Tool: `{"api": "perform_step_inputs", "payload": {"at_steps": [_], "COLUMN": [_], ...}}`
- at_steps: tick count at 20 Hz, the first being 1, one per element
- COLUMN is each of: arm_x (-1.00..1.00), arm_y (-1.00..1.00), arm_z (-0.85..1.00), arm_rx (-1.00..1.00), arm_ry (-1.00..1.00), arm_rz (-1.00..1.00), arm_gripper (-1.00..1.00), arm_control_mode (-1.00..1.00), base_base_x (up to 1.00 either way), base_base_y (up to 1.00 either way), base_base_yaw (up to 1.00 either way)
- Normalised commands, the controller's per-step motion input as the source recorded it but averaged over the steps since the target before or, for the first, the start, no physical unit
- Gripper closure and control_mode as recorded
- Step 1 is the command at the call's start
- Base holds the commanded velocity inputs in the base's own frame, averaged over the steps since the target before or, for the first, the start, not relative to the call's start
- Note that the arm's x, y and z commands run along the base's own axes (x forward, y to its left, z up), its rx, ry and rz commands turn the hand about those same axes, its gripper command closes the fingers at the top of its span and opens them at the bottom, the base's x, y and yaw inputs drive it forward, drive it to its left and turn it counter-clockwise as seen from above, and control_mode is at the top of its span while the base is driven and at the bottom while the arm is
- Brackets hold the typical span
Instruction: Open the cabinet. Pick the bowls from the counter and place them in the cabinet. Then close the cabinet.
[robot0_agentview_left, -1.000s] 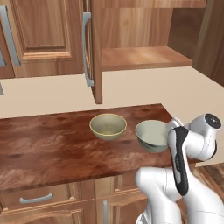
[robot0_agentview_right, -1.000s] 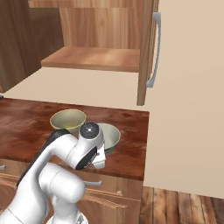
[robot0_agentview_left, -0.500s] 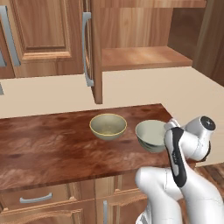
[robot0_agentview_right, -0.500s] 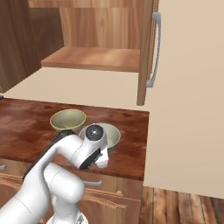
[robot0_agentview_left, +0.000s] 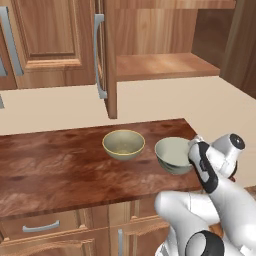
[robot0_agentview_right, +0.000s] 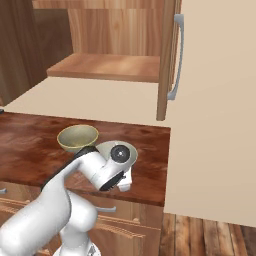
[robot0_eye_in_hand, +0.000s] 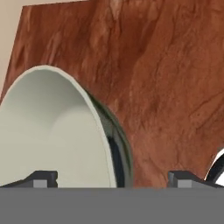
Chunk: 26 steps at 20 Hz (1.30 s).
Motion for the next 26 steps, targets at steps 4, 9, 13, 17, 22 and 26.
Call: {"api": "perform_step_inputs", "payload": {"at_steps": [4, 9, 13, 17, 22, 26], "arm_x": [0.31, 0.30, 0.19, 0.03, 0.00, -0.08], "arm_y": [-0.01, 0.00, 0.00, 0.00, 0.00, 0.00], "arm_z": [-0.34, -0.34, -0.37, -0.35, -0.33, -0.19], "arm_rx": [0.02, 0.01, 0.00, 0.00, 0.01, 0.00], "arm_ry": [0.00, 0.00, 0.00, 0.00, 0.00, 0.00], "arm_rz": [0.00, 0.00, 0.00, 0.00, 0.00, 0.00], "arm_gripper": [-1.00, -1.00, 1.00, 1.00, 1.00, 1.00], "arm_control_mode": [-1.00, -1.00, -1.00, -1.00, -1.00, -1.00], "base_base_x": [0.00, 0.00, 0.00, 0.00, 0.00, 0.00], "base_base_y": [0.00, 0.00, 0.00, 0.00, 0.00, 0.00], "base_base_yaw": [0.00, 0.00, 0.00, 0.00, 0.00, 0.00]}}
